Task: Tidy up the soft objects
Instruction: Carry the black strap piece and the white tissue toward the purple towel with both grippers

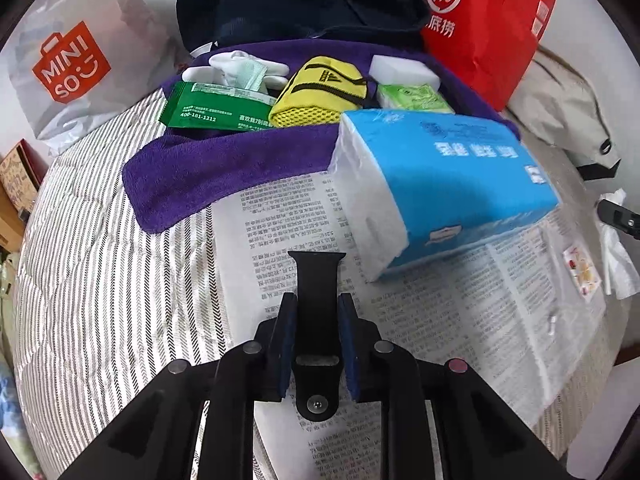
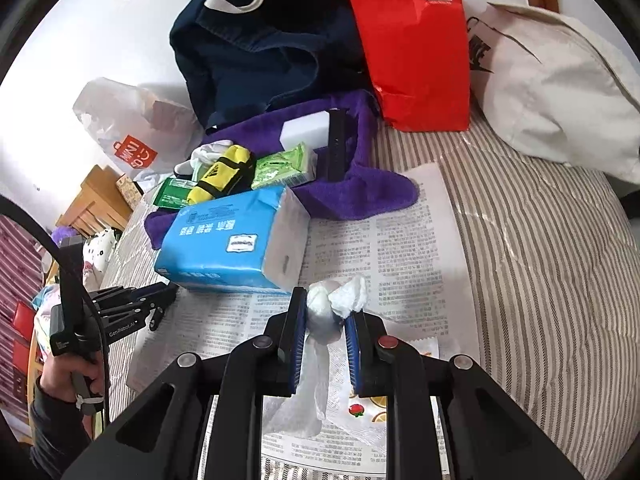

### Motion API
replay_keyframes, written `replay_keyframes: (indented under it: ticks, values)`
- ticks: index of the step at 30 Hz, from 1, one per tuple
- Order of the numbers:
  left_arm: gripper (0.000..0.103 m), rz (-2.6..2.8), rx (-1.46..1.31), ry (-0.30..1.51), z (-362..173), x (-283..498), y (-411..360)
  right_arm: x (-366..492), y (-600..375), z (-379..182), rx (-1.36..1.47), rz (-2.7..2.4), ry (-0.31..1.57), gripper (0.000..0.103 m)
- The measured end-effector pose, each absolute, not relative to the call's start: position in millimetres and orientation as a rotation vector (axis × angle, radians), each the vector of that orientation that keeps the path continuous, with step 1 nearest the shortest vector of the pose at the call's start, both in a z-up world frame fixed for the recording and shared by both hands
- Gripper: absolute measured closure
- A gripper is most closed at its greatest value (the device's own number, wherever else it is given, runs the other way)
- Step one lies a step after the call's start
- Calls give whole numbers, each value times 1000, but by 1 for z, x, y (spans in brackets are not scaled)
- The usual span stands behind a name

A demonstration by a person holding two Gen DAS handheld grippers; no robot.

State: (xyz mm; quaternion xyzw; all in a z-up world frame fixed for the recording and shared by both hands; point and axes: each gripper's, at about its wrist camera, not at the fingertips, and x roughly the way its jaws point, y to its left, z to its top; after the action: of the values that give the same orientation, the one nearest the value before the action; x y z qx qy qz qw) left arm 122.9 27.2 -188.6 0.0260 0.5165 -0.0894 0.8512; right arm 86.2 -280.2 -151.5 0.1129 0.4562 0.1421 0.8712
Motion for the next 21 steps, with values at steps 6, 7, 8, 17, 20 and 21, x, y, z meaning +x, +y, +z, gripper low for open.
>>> replay_keyframes:
  ticks: [6,7,8,17,20,21]
  values:
    - [83,-199,27,1071,-176,120,32,93,-271,-139,197,318,940,85]
    - [83,-201,23,1072,-174,120,33,96,-269,-137,190,320,937,85]
    - [83,-199,22,1070,-172,120,33,96,-268,-135,189,323,935,85]
    - [83,-209,32,1031,-145,126,40,112,-256,-126,180,347,928,85]
    - [83,-209,40,1011,-136,131,41,118,-253,-126,182,354,930,85]
    - [83,-207,38,1004,-133,131,42,120,-253,-126,180,353,931,85]
